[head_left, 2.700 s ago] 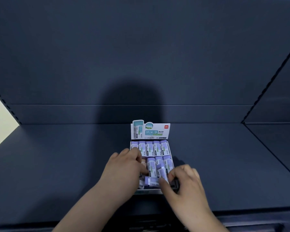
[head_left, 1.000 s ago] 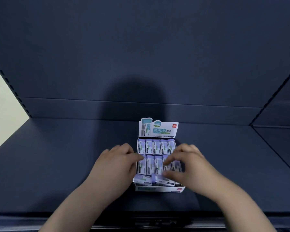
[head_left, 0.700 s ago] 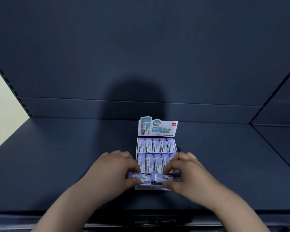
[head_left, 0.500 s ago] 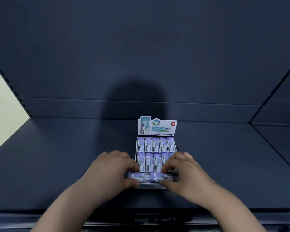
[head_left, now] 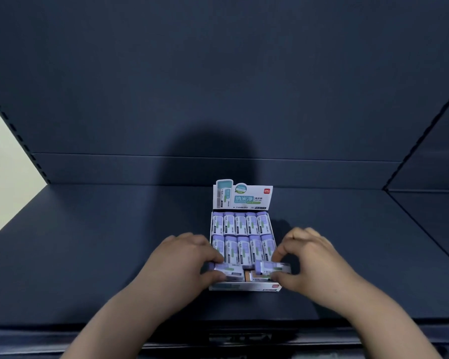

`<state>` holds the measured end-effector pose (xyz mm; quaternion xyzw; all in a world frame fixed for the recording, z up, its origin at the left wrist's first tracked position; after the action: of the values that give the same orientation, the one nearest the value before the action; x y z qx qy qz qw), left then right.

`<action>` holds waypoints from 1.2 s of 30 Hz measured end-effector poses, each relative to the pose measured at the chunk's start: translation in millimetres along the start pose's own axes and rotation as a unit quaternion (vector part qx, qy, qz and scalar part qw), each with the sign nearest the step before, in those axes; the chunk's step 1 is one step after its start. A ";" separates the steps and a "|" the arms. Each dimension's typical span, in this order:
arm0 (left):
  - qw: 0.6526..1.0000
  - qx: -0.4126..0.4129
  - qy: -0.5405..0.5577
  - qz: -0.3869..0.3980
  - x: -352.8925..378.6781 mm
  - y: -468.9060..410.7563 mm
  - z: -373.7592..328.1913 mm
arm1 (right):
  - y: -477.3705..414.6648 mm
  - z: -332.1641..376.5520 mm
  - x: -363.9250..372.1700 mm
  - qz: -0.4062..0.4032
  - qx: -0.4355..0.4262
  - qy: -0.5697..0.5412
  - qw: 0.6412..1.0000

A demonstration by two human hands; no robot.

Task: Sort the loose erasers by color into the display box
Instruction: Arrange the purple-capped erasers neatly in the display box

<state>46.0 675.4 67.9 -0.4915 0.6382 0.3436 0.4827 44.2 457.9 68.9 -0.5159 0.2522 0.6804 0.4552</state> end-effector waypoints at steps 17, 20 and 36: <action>1.000 0.008 0.007 0.003 3.3 -0.4 -8.2 | -1.4 3.3 5.5 0.016 0.019 -0.075 0.997; 1.000 0.011 0.005 0.005 4.3 -1.6 -9.0 | -2.9 4.6 7.8 0.020 0.023 -0.075 0.997; 0.999 0.006 0.042 -0.004 4.9 -8.5 -1.9 | -7.2 1.1 13.2 0.019 0.025 -0.102 0.994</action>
<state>53.3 669.8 64.0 -0.5051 0.6582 0.3169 0.4595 49.3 466.9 57.9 -0.4273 0.2313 0.7314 0.4784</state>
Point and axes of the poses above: each hand's wrist, its own y-axis away from the middle knuckle, its own x-axis out of the palm, z = x × y, the point moved 3 cm from there along -y, towards the middle knuckle, and after that the axes turned 10 degrees about -x, right-handed, at the moved point
